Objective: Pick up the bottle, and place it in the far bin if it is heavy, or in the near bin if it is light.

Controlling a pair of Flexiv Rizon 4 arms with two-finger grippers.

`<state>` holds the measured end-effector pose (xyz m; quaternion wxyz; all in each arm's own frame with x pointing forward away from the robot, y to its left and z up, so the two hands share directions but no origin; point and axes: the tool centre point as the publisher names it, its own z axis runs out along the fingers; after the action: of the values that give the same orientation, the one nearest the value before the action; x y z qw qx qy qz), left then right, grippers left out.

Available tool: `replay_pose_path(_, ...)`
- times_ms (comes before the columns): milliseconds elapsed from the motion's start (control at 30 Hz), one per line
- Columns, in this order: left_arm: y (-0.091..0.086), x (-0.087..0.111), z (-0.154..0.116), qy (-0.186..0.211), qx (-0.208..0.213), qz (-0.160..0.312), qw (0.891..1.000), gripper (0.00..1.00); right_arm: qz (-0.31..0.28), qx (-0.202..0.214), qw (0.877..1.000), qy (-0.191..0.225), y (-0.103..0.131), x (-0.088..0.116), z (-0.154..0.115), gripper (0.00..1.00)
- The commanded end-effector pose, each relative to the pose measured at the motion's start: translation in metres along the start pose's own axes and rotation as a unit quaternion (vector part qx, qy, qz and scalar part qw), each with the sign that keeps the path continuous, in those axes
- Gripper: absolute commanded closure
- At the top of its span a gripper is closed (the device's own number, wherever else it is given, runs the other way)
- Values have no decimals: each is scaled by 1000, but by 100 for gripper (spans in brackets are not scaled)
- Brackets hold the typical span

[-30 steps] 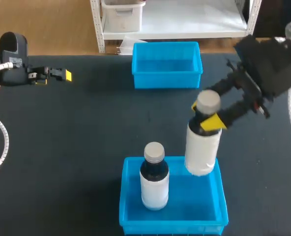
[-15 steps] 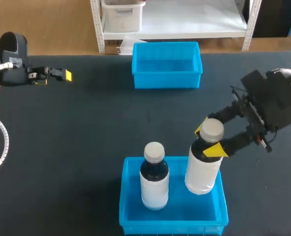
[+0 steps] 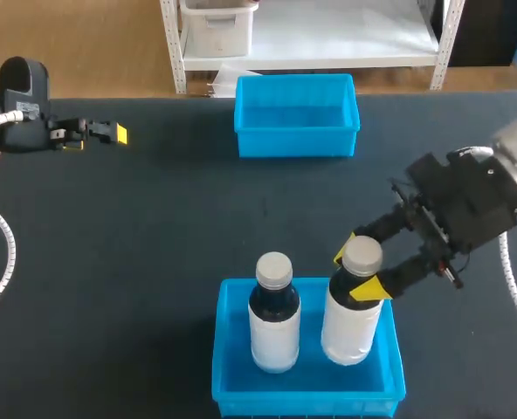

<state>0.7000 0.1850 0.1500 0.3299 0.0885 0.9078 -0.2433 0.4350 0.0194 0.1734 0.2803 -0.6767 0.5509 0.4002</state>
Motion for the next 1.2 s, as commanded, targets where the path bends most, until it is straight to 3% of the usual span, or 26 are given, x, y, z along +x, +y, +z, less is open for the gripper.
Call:
replay_pose_path(33, 0, 0, 0, 0, 0, 0, 1000, 0, -1, -7, 1000, -2, -7, 5, 6, 100)
replay_pose_path(1200, 0, 0, 0, 0, 0, 0, 1000, 0, 3, -13, 1000, 5, -9, 27, 21, 100)
